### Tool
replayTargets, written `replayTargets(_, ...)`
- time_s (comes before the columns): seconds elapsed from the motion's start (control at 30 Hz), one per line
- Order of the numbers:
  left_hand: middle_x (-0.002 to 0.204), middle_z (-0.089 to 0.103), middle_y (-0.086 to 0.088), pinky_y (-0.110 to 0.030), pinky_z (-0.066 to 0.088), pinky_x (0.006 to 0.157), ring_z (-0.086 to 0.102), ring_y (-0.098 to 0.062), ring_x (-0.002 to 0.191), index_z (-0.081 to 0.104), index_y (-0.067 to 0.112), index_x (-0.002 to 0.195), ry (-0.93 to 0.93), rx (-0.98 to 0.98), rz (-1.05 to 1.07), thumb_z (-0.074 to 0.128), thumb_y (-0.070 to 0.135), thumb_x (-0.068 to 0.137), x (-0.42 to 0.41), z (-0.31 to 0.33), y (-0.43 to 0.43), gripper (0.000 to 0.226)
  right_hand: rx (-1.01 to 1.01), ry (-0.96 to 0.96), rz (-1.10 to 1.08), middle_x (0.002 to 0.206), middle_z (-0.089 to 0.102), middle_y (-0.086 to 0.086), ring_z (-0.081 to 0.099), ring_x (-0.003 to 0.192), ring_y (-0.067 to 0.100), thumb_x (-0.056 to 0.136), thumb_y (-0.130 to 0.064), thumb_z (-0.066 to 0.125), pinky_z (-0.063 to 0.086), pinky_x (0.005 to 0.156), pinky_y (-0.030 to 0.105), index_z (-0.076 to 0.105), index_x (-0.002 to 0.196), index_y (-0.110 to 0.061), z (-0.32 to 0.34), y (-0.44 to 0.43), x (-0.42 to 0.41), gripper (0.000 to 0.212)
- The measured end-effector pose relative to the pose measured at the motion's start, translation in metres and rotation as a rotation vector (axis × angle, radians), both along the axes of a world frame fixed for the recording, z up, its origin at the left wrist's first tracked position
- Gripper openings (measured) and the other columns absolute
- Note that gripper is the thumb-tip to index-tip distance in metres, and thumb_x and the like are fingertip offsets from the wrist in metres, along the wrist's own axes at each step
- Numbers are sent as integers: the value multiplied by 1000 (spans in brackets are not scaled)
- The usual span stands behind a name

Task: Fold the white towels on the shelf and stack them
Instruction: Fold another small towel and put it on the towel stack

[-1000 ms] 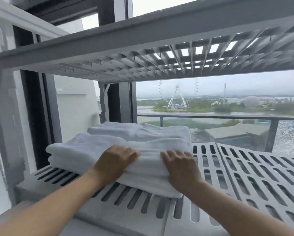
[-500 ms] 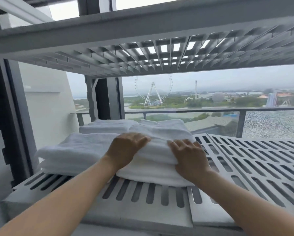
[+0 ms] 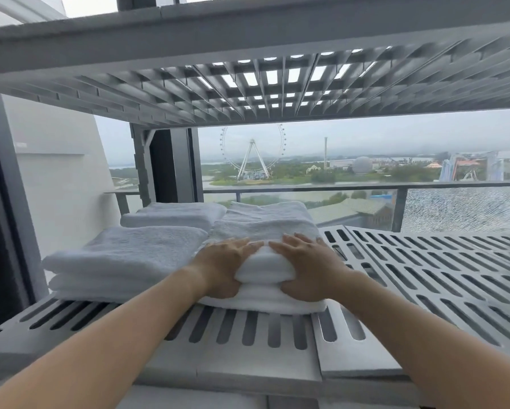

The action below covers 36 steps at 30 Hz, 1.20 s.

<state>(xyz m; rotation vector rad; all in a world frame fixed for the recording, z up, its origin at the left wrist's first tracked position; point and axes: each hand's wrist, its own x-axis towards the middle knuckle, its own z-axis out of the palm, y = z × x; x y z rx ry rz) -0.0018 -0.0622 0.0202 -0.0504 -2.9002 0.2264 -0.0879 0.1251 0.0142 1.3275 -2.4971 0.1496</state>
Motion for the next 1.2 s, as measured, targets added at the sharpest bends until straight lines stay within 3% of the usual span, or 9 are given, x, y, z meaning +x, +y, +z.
replayTargets(0.13,156,12,8,-36,11,116,11,-10,142,16,32,146,-214,304,4,42,36,73,1,23,6,78,-67,-225,49,155,21,3,16,142,16,89,-51,39,12,114,35,25,145,-22,18,0,-10,64)
replayTargets(0.23,156,14,8,-30,3,117,12,-8,142,28,26,144,-259,625,13,34,28,93,-10,31,7,51,-162,-277,32,148,36,8,29,137,19,97,-40,30,22,112,33,41,136,-12,30,-11,-26,50)
replayTargets(0.47,155,22,-1,-36,9,118,18,-16,142,27,22,145,-115,537,63,28,35,99,-54,24,6,47,-108,-320,47,131,56,3,47,122,23,92,-32,37,35,96,31,58,117,-27,36,-45,-53,33)
replayTargets(0.63,156,12,9,-50,-1,116,7,-13,144,15,41,144,-118,344,165,23,46,97,-71,6,-17,48,34,-321,-26,156,13,-6,1,144,22,89,-61,29,1,116,42,25,139,-48,15,-39,-83,52)
replayTargets(0.83,156,16,9,-49,2,116,10,-11,143,18,40,144,-97,319,137,25,46,97,-77,1,-24,48,82,-345,-69,157,4,-10,-6,144,26,83,-68,23,11,111,59,11,139,-54,10,-47,-84,59)
replayTargets(0.93,152,29,6,-49,14,114,22,-14,141,32,37,141,41,321,111,33,42,96,-71,-3,-17,45,47,-313,-71,157,9,-6,-1,144,25,84,-66,25,14,111,57,18,141,-50,10,-45,-79,59)
replayTargets(1.07,128,59,2,-34,39,105,51,-11,119,61,23,119,325,394,-117,50,26,92,-47,2,-2,30,-221,-176,-17,148,33,2,27,136,26,86,-54,44,30,108,48,53,124,-40,17,-30,-56,42)
replayTargets(1.13,122,62,7,-27,43,99,54,-3,110,63,24,116,327,345,-216,52,32,91,-32,2,1,28,-307,-120,64,133,48,4,42,125,27,86,-46,48,39,101,42,63,112,-34,16,-19,-43,31)
replayTargets(1.2,130,56,10,-23,40,100,49,0,115,54,29,126,253,283,-246,50,50,88,-17,-3,3,43,-229,-157,126,130,49,1,41,125,25,86,-53,44,40,100,39,56,121,-33,12,-5,-30,42)
